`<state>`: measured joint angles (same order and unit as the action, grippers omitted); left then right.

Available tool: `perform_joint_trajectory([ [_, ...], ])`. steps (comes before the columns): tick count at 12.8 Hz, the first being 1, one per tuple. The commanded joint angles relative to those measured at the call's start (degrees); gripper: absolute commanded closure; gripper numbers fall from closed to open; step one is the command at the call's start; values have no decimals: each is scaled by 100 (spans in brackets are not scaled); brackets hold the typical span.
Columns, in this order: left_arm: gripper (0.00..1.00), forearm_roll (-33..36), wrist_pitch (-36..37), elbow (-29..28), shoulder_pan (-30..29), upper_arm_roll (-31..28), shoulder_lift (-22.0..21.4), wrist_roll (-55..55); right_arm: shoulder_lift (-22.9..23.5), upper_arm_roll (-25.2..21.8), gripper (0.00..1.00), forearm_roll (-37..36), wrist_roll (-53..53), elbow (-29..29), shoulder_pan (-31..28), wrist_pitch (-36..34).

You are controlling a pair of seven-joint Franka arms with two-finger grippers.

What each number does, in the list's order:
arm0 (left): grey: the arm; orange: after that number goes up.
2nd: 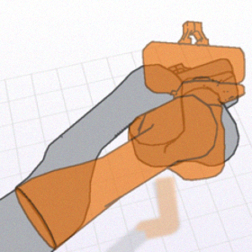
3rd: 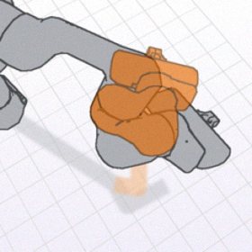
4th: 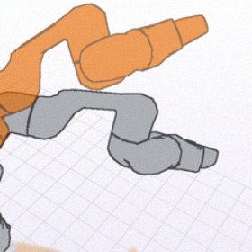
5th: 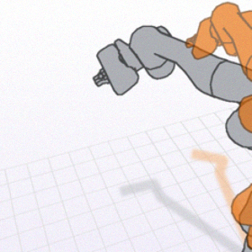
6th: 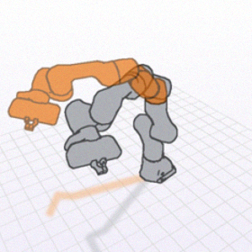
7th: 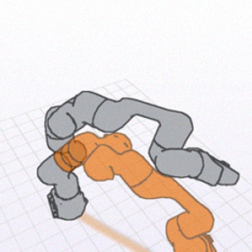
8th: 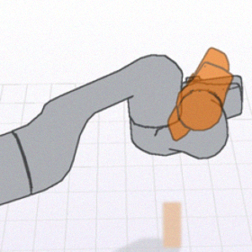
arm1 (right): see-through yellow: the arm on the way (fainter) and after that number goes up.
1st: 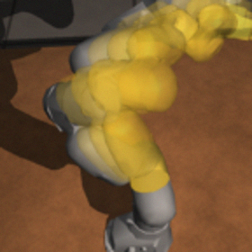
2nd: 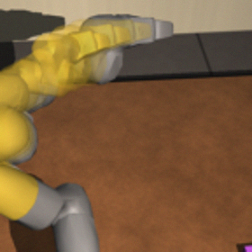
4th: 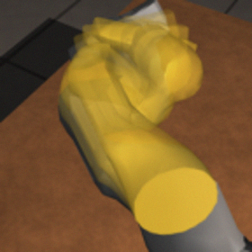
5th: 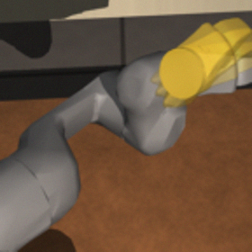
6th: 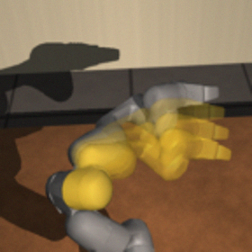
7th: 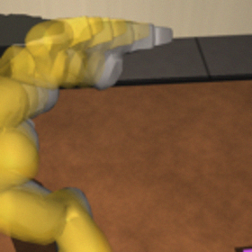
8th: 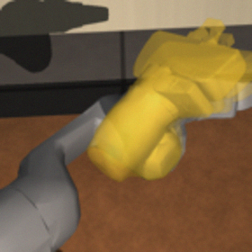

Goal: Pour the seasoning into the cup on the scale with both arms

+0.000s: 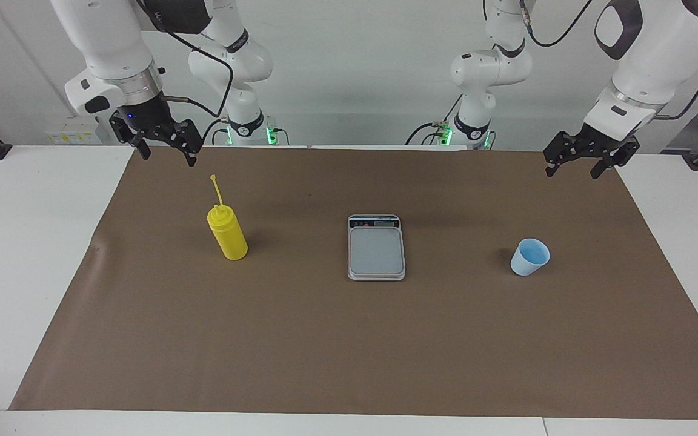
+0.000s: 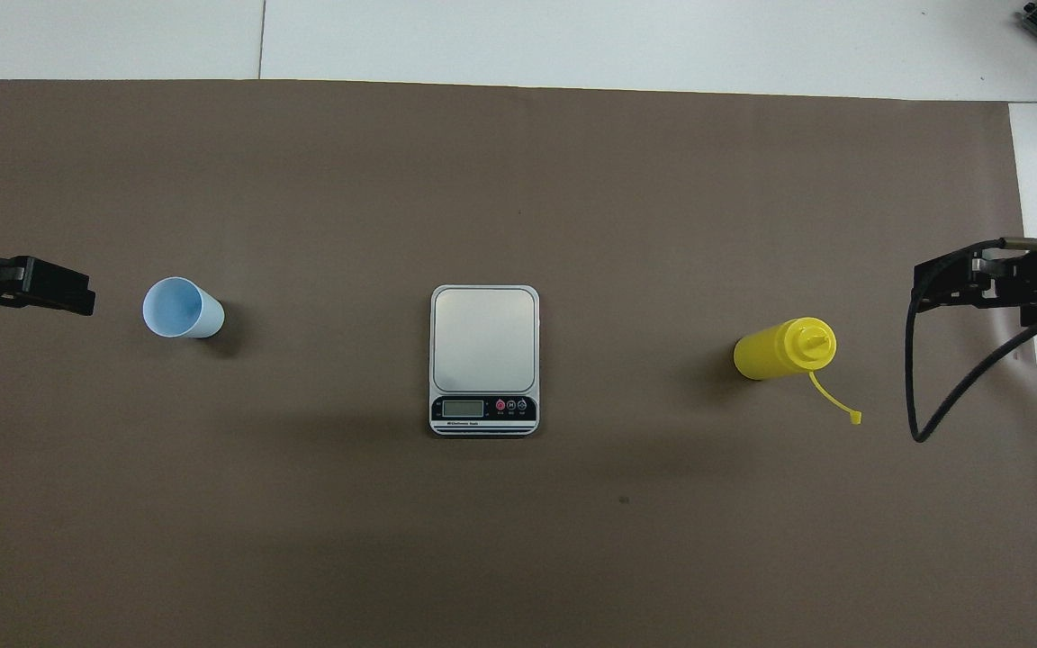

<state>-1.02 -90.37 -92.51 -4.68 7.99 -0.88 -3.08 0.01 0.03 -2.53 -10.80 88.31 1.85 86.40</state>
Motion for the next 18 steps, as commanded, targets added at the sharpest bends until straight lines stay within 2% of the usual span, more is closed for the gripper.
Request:
perform_joint_trajectory([
  [1, 0, 120, -148, -206, 55, -34, -158, -52, -71, 24, 0, 121, 8, 81, -71, -18],
  [9, 0, 111, -192, -232, 2, -26, -176, -52, -71, 24, 0, 121, -1, 81, -80, -36],
  [11, 0, 111, -508, -442, -24, -26, -211, -52, -71, 24, 0, 121, -1, 81, -97, -36],
  [13, 0, 120, -674, -452, -50, -52, -28, -35, -71, 24, 0, 121, -1, 81, -106, -44],
  [16, 0, 129, -1367, -487, -296, -61, 587, -35, -71, 24, 0, 121, -1, 81, -98, -36],
  [18, 0, 120, -1763, -818, -436, -70, 712, 18, -71, 24, 0, 121, -1, 81, -98, -36],
])
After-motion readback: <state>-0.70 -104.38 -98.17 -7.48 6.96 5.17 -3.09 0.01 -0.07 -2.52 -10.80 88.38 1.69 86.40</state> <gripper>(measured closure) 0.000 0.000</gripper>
